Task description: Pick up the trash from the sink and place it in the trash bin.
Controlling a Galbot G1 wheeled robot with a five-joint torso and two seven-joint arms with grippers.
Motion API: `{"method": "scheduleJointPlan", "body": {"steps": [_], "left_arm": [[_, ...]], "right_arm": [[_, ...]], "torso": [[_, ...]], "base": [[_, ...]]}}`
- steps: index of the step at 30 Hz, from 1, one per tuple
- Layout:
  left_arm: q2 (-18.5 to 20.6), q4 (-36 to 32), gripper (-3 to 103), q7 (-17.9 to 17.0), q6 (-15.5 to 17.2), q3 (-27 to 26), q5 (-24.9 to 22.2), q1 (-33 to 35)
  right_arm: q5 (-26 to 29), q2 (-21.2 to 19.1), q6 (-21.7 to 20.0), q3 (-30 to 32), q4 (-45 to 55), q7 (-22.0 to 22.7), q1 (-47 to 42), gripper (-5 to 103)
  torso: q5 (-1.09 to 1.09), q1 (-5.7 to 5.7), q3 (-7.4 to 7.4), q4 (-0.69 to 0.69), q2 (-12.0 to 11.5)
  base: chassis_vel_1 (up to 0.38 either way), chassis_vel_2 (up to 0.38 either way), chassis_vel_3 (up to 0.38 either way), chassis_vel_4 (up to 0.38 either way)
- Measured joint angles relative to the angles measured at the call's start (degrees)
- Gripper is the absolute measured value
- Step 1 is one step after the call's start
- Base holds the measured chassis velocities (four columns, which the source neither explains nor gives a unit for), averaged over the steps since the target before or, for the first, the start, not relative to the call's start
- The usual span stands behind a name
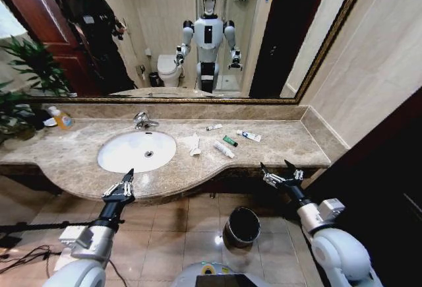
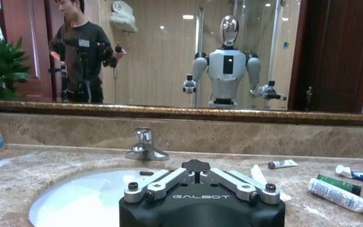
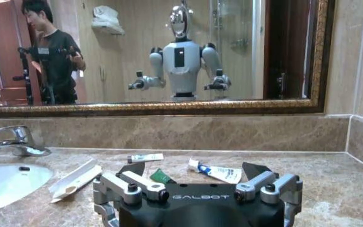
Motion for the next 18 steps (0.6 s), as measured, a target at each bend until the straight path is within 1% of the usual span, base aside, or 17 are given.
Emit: {"method": "scheduleJointPlan", "body": {"steps": [4,6,12,18], "left_arm": [[0.00,0.00,0,0.00,0.00,0.00,0.00,0.00],[0.00,0.00,0,0.00,0.00,0.00,0.00,0.00],[0.00,0.00,0,0.00,0.00,0.00,0.00,0.00],[0.00,0.00,0,0.00,0.00,0.00,0.00,0.00]], "right_arm": [[0.05,0.12,0.00,-0.09,-0.08,-0.50,-0.06,100],[0.57,0.13,0.05,-0.09,-0.09,-1.78,0.02,100],[1.14,0.14,-0.84,-0.19,0.23,-2.03,0.04,100],[1.10,0.08,1.03,-0.57,-0.23,-1.48,0.19,100]], "torso": [[0.00,0.00,0.00,0.00,0.00],[0.00,0.00,0.00,0.00,0.00],[0.00,0.00,0.00,0.00,0.00],[0.00,0.00,0.00,0.00,0.00]], "base": [[0.000,0.000,0.000,0.000],[0.000,0.000,0.000,0.000],[0.000,0.000,0.000,0.000],[0.000,0.000,0.000,0.000]]}}
